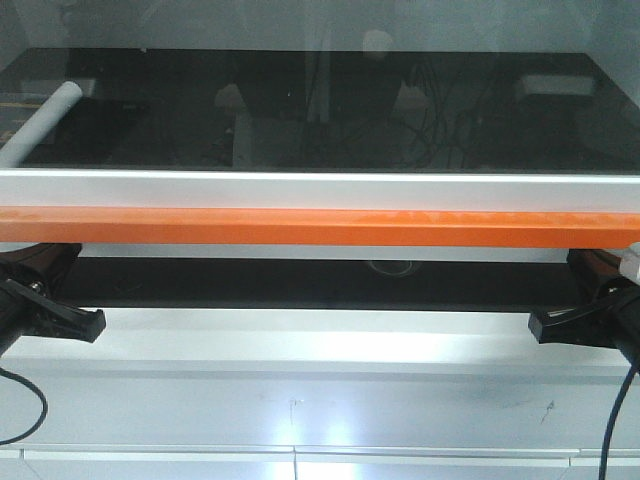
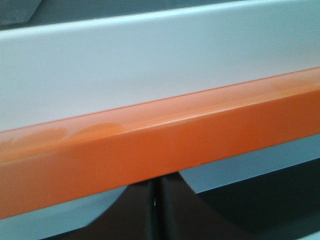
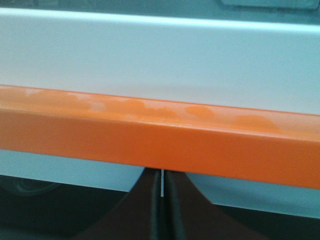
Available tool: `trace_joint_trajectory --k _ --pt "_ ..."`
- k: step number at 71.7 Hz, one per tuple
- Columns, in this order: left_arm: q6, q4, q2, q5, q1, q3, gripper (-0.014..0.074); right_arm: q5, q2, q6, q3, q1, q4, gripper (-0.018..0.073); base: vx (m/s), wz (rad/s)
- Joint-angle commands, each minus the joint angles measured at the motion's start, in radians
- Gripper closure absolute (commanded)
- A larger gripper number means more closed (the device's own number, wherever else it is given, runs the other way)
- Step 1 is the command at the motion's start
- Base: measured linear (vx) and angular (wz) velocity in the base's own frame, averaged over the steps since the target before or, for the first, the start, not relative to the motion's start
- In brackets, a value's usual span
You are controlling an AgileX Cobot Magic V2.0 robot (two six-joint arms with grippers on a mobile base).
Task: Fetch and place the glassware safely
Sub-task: 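Raise the sash upward with both grippers to open the hood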
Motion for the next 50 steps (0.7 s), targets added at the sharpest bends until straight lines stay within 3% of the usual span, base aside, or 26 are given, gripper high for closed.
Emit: trace_joint_trajectory --k 1,33,41,50 --pt "-0.001 -0.094 -0.028 -0.386 0.000 -0.110 0.0603 -0.357 -0.076 -0.047 -0.088 0.002 -0.004 0.0560 0.00 0.01" --pt "-0.030 -0.093 -0.089 -0.407 0.000 -0.110 0.0603 -0.340 -0.109 -0.025 -0.088 0.002 0.004 0.0560 0.00 0.00" --pt "-0.031 -0.083 -0.126 -0.349 0.000 -0.110 0.0603 -0.312 -0.132 0.005 -0.087 0.002 -0.016 0.0560 0.00 0.00" --pt "-0.034 -0.015 -0.168 -0.275 0.000 -0.110 0.0603 -0.222 -0.187 0.032 -0.087 0.002 -0.085 0.0560 0.00 0.00"
